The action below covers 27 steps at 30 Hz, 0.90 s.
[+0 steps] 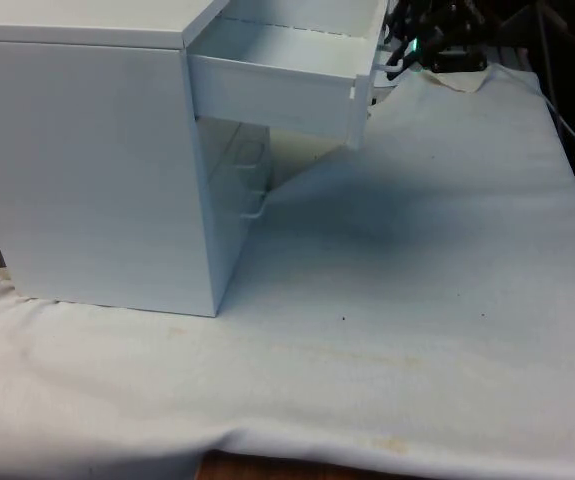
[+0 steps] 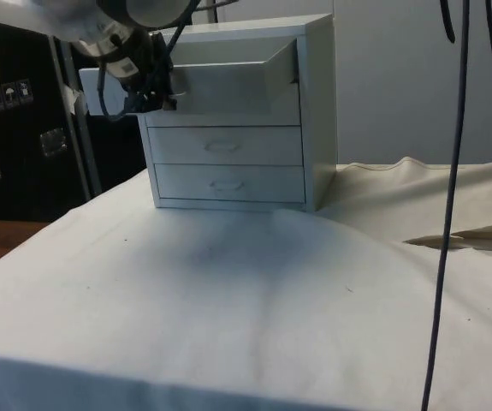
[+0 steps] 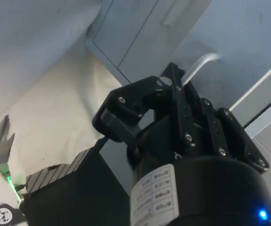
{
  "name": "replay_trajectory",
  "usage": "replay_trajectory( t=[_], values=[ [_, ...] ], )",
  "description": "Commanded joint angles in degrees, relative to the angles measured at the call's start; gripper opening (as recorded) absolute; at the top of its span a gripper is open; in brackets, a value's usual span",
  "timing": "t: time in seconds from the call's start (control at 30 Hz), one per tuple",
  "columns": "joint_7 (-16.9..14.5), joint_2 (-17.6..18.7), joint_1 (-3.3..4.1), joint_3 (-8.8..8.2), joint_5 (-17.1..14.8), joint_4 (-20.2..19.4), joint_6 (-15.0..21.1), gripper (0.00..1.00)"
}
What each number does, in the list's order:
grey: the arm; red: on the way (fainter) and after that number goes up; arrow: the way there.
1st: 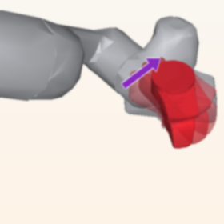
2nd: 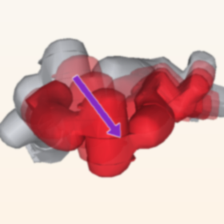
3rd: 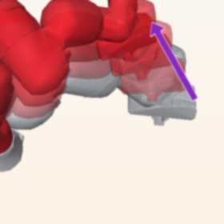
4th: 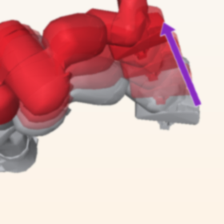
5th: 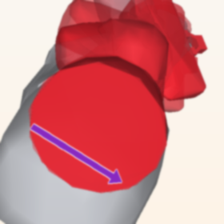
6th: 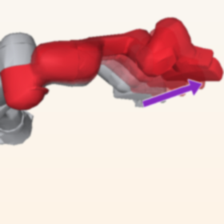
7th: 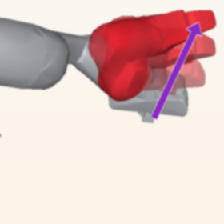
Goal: Open the drawer, then close it.
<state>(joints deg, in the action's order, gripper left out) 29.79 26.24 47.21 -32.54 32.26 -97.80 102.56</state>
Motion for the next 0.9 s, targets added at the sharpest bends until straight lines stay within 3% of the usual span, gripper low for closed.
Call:
replay_trajectory(
  t=[0.0,0.2,0.23,0.3,0.5,0.53,0.57,0.87],
  values=[
    [0.11,0.29,0.23,0.11,0.0,0.63,-0.8,0.0],
    [0.92,1.09,0.74,0.92,0.34,1.72,-2.41,0.0],
    [0.46,0.63,0.29,0.69,0.34,0.97,-1.55,0.0],
    [1.2,1.26,0.86,1.15,0.74,1.95,-2.86,0.0],
    [1.89,1.83,1.09,1.83,2.06,2.69,-4.47,0.0],
    [1.6,1.43,0.63,1.55,2.58,1.95,-3.55,0.0],
    [1.89,1.83,1.09,1.83,2.29,2.69,-4.53,0.0],
    [1.83,1.66,0.74,1.78,2.92,2.29,-4.24,0.04]
  ],
)
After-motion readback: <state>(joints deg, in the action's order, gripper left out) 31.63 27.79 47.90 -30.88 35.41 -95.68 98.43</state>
